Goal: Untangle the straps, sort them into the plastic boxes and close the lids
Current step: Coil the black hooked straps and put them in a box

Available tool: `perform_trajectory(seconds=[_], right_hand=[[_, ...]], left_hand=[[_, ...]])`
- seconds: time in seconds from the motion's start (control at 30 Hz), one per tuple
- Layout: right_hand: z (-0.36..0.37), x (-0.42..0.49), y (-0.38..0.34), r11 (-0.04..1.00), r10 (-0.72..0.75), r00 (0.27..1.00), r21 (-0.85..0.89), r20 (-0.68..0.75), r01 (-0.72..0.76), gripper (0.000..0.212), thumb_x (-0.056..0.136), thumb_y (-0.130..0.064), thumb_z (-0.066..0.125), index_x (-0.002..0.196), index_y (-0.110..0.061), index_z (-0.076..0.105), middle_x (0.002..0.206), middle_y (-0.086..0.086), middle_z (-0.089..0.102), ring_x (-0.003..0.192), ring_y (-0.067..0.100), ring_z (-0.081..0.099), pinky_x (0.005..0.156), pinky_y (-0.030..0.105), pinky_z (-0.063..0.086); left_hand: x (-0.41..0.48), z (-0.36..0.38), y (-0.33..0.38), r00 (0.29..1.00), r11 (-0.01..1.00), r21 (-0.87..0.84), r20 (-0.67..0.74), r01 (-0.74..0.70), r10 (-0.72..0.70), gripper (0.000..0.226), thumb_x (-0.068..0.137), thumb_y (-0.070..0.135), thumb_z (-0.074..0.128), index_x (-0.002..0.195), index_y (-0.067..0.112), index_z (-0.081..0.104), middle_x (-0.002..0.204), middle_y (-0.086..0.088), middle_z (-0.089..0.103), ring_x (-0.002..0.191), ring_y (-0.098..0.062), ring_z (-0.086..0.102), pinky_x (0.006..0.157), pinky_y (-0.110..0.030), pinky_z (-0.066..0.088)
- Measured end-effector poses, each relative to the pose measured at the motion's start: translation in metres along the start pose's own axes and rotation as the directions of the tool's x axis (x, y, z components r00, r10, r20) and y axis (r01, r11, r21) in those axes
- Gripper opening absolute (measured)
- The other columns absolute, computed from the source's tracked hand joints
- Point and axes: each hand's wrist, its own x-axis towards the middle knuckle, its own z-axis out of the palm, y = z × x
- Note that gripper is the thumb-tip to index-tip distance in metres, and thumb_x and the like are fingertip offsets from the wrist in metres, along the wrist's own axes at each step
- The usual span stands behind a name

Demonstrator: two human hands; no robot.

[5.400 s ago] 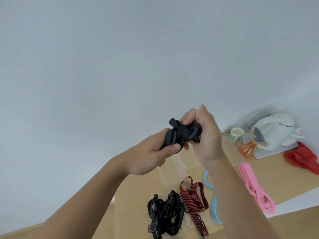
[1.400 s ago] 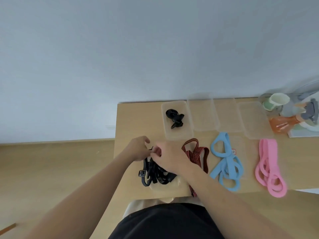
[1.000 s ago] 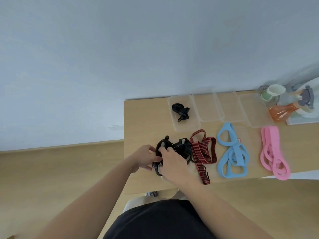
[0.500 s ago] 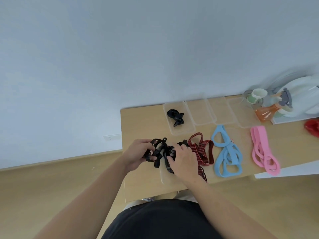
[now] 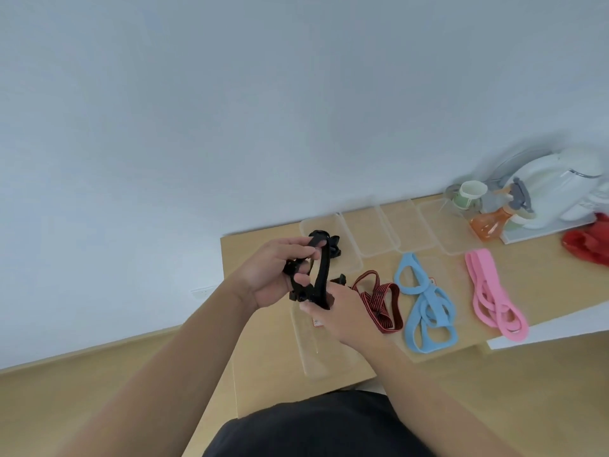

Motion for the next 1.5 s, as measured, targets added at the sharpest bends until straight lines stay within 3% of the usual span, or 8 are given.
perform_trajectory(seconds=[0.1,0.23,0.37,0.67,0.8,0.97,1.37,1.5], right_hand=[[-0.004,0.006,-0.004,0.993,0.027,1.0,0.112,-0.013,-0.026,0.029,0.095,-0.035,0.068,0.069,-0.027,0.057,0.056,-0.011,0.048,0.05,0.004,0.042,0.052,0.015,0.035],[-0.011,0.011,-0.008,0.965,0.077,0.997,0.248,0.031,-0.082,0.011,0.088,-0.032,0.074,0.094,-0.028,0.066,0.08,0.007,0.068,0.068,0.018,0.06,0.07,0.044,0.057],[-0.011,0.008,-0.014,0.978,0.051,0.996,0.199,0.076,-0.065,0.047,0.078,-0.033,0.083,0.119,-0.034,0.06,0.085,-0.004,0.069,0.071,0.004,0.06,0.075,0.027,0.055],[-0.025,0.011,-0.042,0.967,-0.044,0.996,0.246,-0.081,0.063,0.004,0.093,-0.017,0.071,0.094,-0.021,0.07,0.085,0.015,0.073,0.074,0.032,0.065,0.071,0.04,0.055],[-0.039,0.01,-0.05,0.958,-0.068,0.992,0.272,-0.102,0.094,0.011,0.094,-0.015,0.07,0.088,-0.024,0.069,0.065,-0.008,0.066,0.062,0.006,0.059,0.062,0.021,0.048],[-0.06,0.01,-0.063,0.918,-0.07,0.984,0.377,-0.161,0.127,0.004,0.094,-0.014,0.07,0.09,-0.015,0.073,0.066,0.003,0.066,0.055,0.013,0.052,0.054,0.021,0.042],[-0.078,0.015,-0.091,0.831,-0.012,0.977,0.542,-0.211,0.127,0.007,0.096,-0.018,0.068,0.09,-0.019,0.072,0.091,0.007,0.077,0.075,0.021,0.069,0.05,0.024,0.044],[-0.075,0.015,-0.098,0.919,-0.091,0.984,0.368,-0.153,0.143,0.013,0.086,-0.025,0.08,0.094,-0.018,0.073,0.08,0.001,0.071,0.062,0.011,0.061,0.05,0.022,0.042]], left_hand=[[0.0,0.002,0.012,1.0,0.998,0.057,0.011,-0.015,0.014,0.032,0.094,0.0,0.056,0.125,0.0,0.063,0.083,-0.003,0.057,0.059,-0.015,0.038,0.052,-0.023,0.038],[-0.001,0.001,0.018,0.999,0.999,0.036,0.04,-0.032,0.031,0.044,0.077,-0.001,0.058,0.12,0.002,0.063,0.088,-0.003,0.056,0.061,-0.013,0.04,0.054,-0.022,0.04],[-0.005,0.01,0.025,0.989,0.999,-0.014,0.138,-0.051,0.052,0.046,0.076,-0.005,0.052,0.122,0.0,0.059,0.09,-0.002,0.053,0.057,-0.012,0.035,0.052,-0.021,0.038],[-0.011,0.008,0.047,0.975,0.977,0.074,0.115,-0.198,0.189,0.053,0.077,-0.004,0.06,0.13,-0.004,0.06,0.11,-0.012,0.066,0.095,-0.028,0.066,0.089,-0.034,0.057],[-0.015,0.0,0.034,0.972,0.961,0.174,0.134,-0.217,0.195,0.065,0.076,-0.008,0.065,0.139,0.006,0.057,0.131,-0.017,0.066,0.12,-0.038,0.064,0.105,-0.046,0.051],[-0.018,-0.001,0.013,0.975,0.672,0.713,0.078,-0.199,0.207,0.068,0.069,0.017,0.076,0.13,0.04,0.058,0.124,0.012,0.068,0.117,-0.011,0.063,0.1,-0.031,0.051],[-0.024,0.008,0.015,0.914,0.731,0.589,0.033,-0.344,0.404,0.035,0.098,0.012,0.067,0.131,0.024,0.061,0.107,-0.009,0.077,0.093,-0.023,0.075,0.09,-0.041,0.06],[-0.026,0.013,0.022,0.897,0.764,0.533,-0.023,-0.363,0.442,0.02,0.104,0.012,0.057,0.122,0.018,0.062,0.098,-0.011,0.077,0.081,-0.022,0.074,0.076,-0.04,0.062]])
